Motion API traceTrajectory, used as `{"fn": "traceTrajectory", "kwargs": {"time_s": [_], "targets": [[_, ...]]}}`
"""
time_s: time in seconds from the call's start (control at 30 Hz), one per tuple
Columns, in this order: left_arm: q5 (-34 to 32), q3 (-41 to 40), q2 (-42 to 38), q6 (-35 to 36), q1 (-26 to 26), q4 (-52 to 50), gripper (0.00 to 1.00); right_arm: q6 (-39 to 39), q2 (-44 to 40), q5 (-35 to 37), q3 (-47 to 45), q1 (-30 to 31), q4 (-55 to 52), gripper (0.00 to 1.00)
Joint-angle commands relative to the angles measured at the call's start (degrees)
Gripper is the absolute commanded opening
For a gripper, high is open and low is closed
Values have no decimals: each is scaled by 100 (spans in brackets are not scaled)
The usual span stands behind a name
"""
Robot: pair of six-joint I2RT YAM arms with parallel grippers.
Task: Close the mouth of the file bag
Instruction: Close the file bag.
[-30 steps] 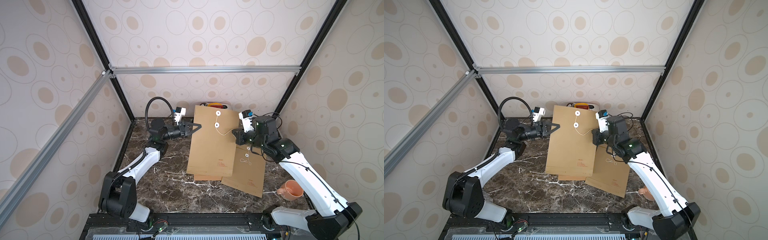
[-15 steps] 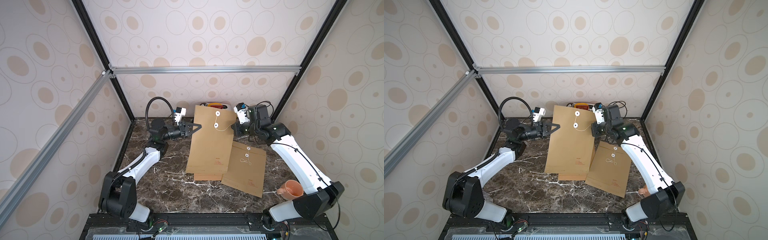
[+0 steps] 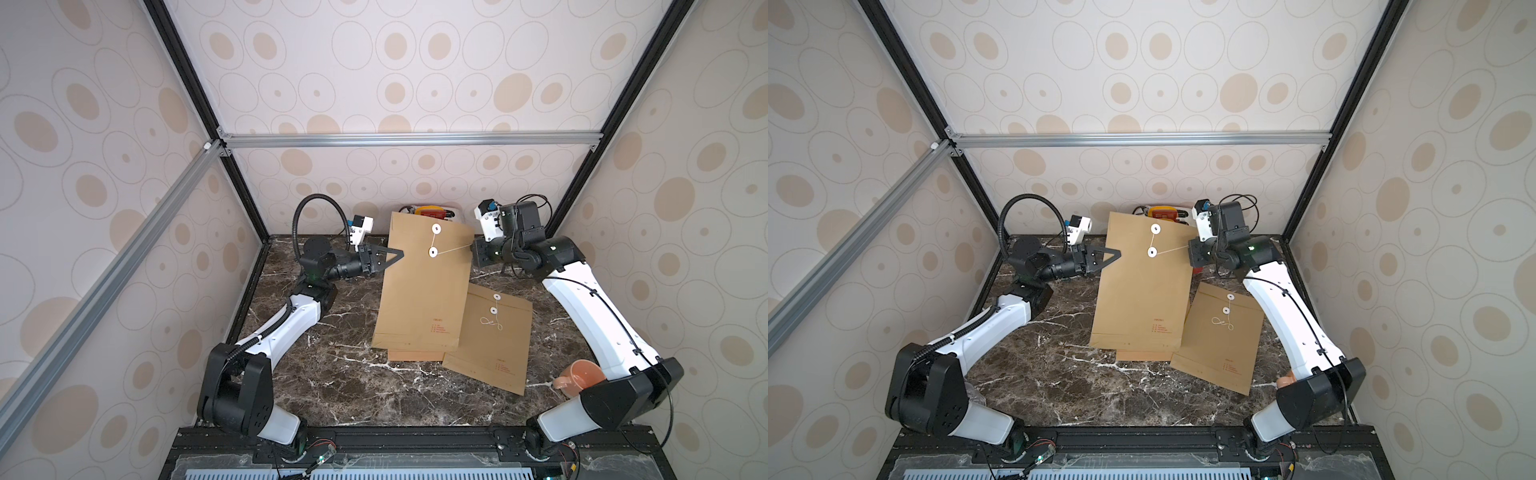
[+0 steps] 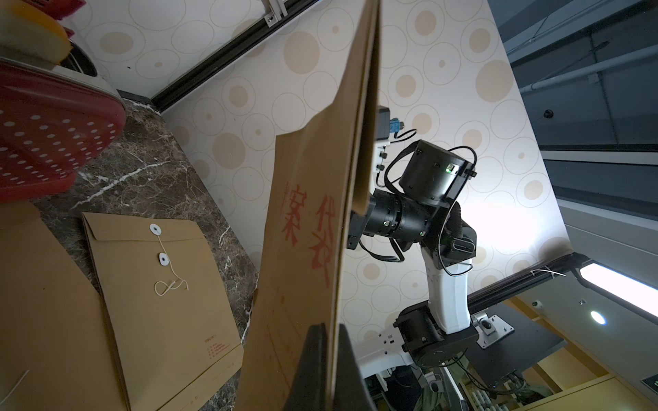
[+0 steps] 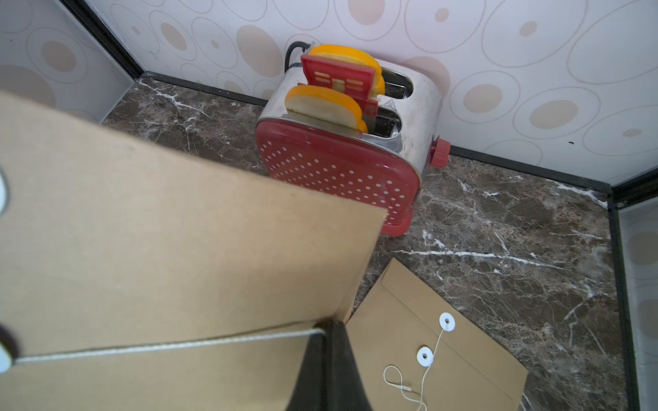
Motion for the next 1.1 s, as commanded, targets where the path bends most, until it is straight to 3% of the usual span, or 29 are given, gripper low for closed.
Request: {"fn": "traceTrajectory", "kwargs": {"time_s": [0.0, 0.17, 0.43, 0.87, 1.07], "targets": [[83, 127, -154, 117, -46, 126, 0, 13, 37, -7, 94, -24, -87, 0], [77, 141, -151, 243, -53, -48, 0, 53, -16, -385, 40, -14, 52, 0], [-40, 382, -252, 1413, -66, -1769, 0, 198, -197, -838, 33, 53, 426, 0], [39, 523, -333, 1809, -116, -2289, 0, 32, 652, -1059, 935, 50, 458, 0], [35, 544, -314, 1856, -120, -2401, 0, 81, 773, -1058, 1086, 316, 515, 0]]}}
